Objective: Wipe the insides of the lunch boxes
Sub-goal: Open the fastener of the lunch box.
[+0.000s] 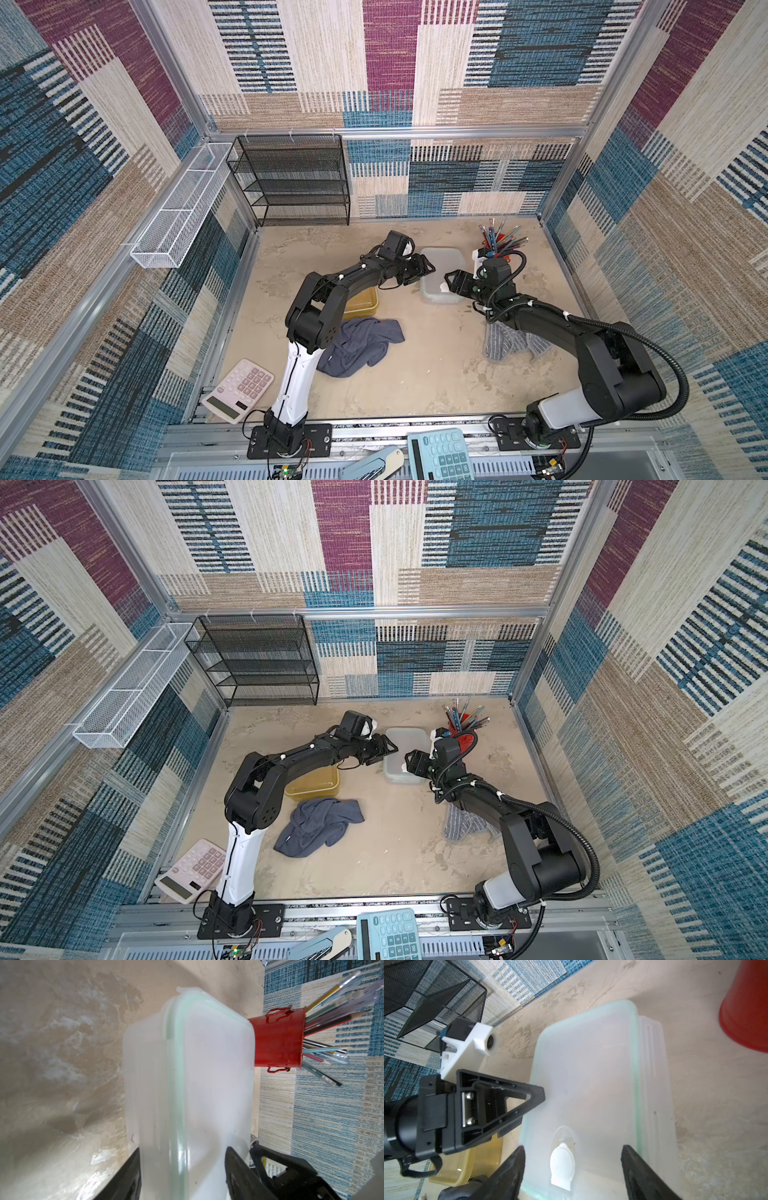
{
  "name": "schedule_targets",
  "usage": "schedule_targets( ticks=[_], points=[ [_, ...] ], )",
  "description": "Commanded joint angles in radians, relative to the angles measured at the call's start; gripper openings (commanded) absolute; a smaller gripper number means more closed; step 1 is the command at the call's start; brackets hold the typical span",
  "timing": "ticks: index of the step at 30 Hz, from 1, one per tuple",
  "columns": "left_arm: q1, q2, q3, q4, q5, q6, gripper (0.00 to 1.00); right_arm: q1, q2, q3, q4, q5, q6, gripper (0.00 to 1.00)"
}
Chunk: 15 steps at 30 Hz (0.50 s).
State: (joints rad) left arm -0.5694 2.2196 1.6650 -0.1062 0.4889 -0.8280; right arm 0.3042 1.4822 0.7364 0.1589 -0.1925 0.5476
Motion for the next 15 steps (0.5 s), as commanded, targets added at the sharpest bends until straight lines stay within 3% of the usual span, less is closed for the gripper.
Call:
schedule_targets(
  ticks=[1,6,10,15],
  points=[
    [0.009,0.005,0.023,0.022,0.045,0.043,0.63,0.013,-0.009,-0.014,-0.034,-0.044,0.008,0.74],
    [0.031,0.001,0.031,0.016,0.046,0.040,0.63,0.042,-0.035,-0.040,-0.037,-0.050,0.028,0.74],
    [0.050,0.004,0.061,-0.088,0.010,0.070,0.64,0.045,-0.066,-0.051,-0.047,-0.030,0.030,0.74],
    [0.050,-0.092,-0.056,-0.038,-0.076,0.043,0.65,0.044,-0.086,-0.014,-0.078,0.038,-0.014,0.78]
  ],
)
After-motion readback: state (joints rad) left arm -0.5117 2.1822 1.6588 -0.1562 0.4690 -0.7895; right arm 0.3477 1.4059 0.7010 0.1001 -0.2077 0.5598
